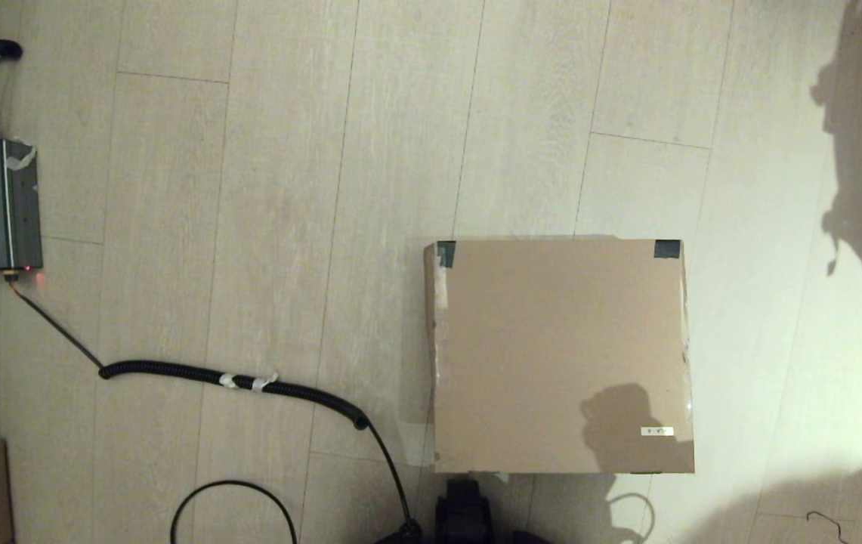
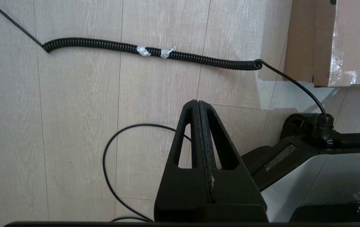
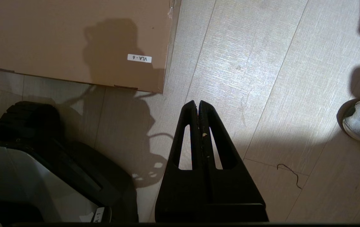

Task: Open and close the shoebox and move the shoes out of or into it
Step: Open the shoe box

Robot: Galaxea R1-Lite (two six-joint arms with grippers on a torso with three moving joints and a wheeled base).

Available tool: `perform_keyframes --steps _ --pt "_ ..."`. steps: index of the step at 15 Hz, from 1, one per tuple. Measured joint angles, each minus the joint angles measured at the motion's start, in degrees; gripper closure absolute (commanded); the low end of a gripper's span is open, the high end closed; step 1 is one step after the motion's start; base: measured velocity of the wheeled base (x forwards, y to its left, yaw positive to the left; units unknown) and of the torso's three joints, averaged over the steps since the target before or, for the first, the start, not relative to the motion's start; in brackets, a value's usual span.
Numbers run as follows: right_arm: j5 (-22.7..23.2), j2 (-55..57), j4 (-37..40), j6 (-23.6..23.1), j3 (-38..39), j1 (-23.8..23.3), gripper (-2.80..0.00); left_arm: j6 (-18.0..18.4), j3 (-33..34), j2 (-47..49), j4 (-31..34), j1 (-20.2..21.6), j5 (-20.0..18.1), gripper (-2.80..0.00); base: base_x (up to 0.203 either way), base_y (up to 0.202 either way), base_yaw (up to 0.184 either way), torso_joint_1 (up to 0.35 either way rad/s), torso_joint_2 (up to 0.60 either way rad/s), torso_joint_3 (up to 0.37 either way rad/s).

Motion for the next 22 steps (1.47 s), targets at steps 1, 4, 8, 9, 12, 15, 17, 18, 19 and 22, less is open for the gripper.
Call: perform_keyframes --steps 1,4,8,9,12,15,17,18,19,22 --pt "0.08 0.00 -0.01 -0.14 0.00 0.00 0.00 -0.02 0.00 0.00 0.00 0.00 0.00 0.00 0.000 0.000 0.000 0.000 0.00 0.000" --pt "0.07 0.00 -0.05 -0.96 0.01 0.00 0.00 0.11 0.00 0.00 0.00 0.00 0.00 0.00 0.000 0.000 0.000 0.000 0.00 0.000" --pt "-0.15 2.72 2.42 -0.01 -6.61 -0.07 0.00 0.67 -2.72 0.56 1.34 0.00 -1.41 0.00 0.000 0.000 0.000 0.000 0.00 0.000" --pt "0.01 5.90 3.37 1.40 -9.73 -0.07 0.00 0.11 -5.50 2.05 2.19 0.00 -3.09 0.00 0.000 0.000 0.000 0.000 0.00 0.000" --pt "1.48 24.20 4.42 6.37 -18.54 -0.05 0.00 -7.54 -17.77 14.64 3.67 -0.16 -10.35 0.00 0.000 0.000 0.000 0.000 0.00 0.000" --pt "7.63 49.30 0.85 10.57 -27.44 -0.51 0.00 -15.77 -28.22 36.75 3.40 -0.44 -21.22 0.00 0.000 0.000 0.000 0.000 0.00 0.000" --pt "13.83 65.84 -4.20 11.62 -33.40 -2.07 0.00 -19.17 -33.29 52.26 0.93 -0.55 -29.36 0.00 0.000 0.000 0.000 0.000 0.00 0.000" --pt "17.55 73.92 -7.12 11.26 -36.80 -3.60 0.00 -20.50 -35.41 59.87 -0.87 -0.66 -33.65 0.00 0.000 0.000 0.000 0.000 0.00 0.000" --pt "21.41 80.97 -9.54 10.54 -40.13 -5.43 0.00 -21.53 -37.24 66.85 -2.85 -0.71 -37.65 0.00 0.000 0.000 0.000 0.000 0.00 0.000" --pt "35.45 96.69 -16.04 7.23 -49.17 -13.53 0.00 -23.50 -42.73 83.78 -7.87 -1.73 -47.95 0.00 0.000 0.000 0.000 0.000 0.00 0.000"
